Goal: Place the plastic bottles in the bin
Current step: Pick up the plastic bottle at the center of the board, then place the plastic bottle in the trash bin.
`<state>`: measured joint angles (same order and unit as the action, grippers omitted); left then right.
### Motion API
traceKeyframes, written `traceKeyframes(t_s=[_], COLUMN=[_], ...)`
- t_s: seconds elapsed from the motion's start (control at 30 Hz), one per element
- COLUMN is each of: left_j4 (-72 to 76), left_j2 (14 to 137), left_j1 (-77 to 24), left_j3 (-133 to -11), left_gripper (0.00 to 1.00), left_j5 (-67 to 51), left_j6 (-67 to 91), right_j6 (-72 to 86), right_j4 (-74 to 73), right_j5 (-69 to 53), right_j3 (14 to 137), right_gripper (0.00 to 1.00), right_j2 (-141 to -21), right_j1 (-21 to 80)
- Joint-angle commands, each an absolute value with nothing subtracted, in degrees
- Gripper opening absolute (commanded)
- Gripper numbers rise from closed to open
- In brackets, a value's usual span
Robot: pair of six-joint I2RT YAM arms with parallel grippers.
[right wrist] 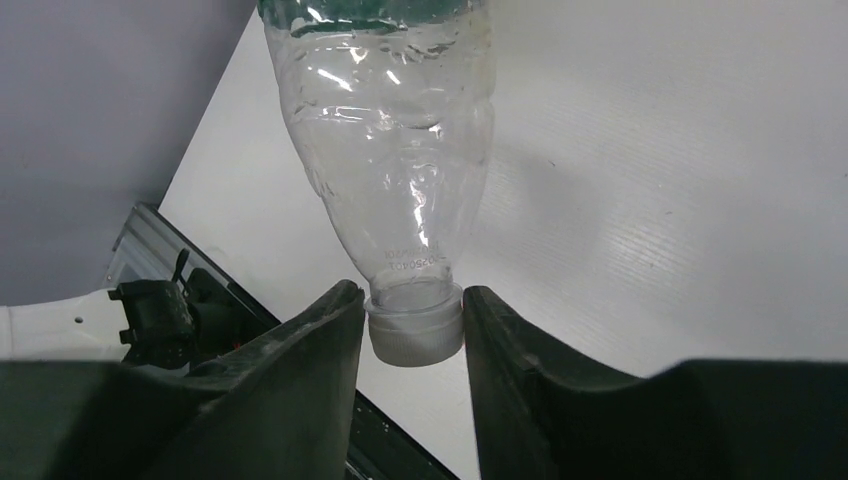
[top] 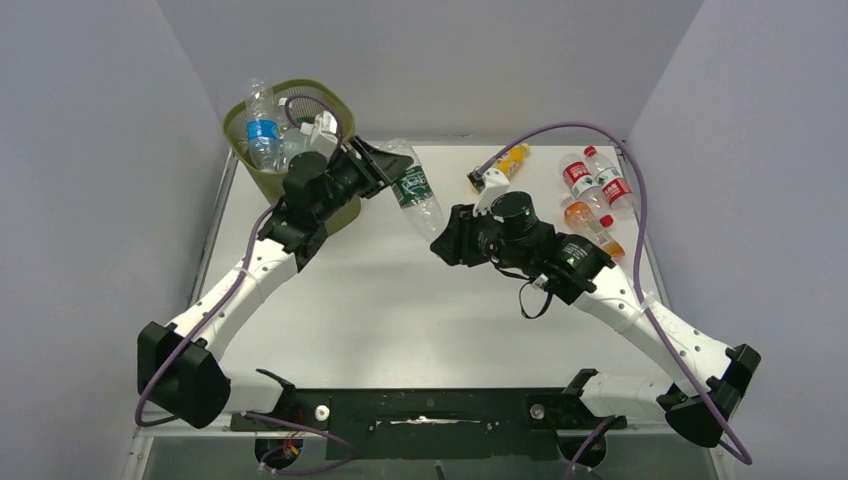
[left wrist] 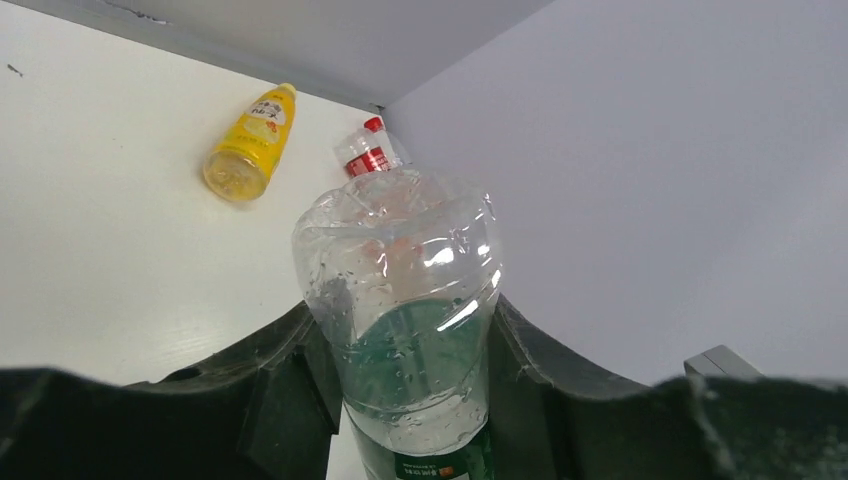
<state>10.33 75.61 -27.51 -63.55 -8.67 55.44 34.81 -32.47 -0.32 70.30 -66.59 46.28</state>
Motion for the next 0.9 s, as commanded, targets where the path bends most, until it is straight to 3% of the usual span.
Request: traceKeyframes(t_s=[0.0, 0.1, 0.37, 0.53, 0.7, 0.87], left_j4=[9.81, 8.66, 11.96, 14.46, 13.96, 20.12], left_j2=[77.07, 79.60, 89.82, 96.91, 101.19, 102.72], left_j1=[-23.01, -17.99, -0.32, 4.82, 4.92, 3.87], left_j3=[-72.07, -77.64, -100.27, -111.85, -116.14, -111.15], left_gripper=[0.37, 0.37, 0.33, 0.33, 0.33, 0.33], left_j5=[-13.92, -18.12, -27.42, -28.30, -21.89, -15.38], left_j6=[49.72, 47.93, 46.22, 44.32, 33.93, 25.76], right_j6=[33.70, 33.28, 33.19, 34.37, 35.53, 36.12], right_j4=[-29.83, -30.49, -30.91, -29.81, -28.22, -27.95], right_j5=[0.97, 1.19, 1.17, -0.46, -2.55, -4.02], right_j3=[75.36, 77.80, 78.15, 75.93, 73.91, 73.70], right_gripper=[0.46, 0.97, 0.98, 0.98, 0.98, 0.98], right_j2=[-68.07, -69.65, -70.70, -71.48, -72.43, -73.41], right_j1=[46.76, 46.76, 46.39, 46.33, 46.41, 46.40])
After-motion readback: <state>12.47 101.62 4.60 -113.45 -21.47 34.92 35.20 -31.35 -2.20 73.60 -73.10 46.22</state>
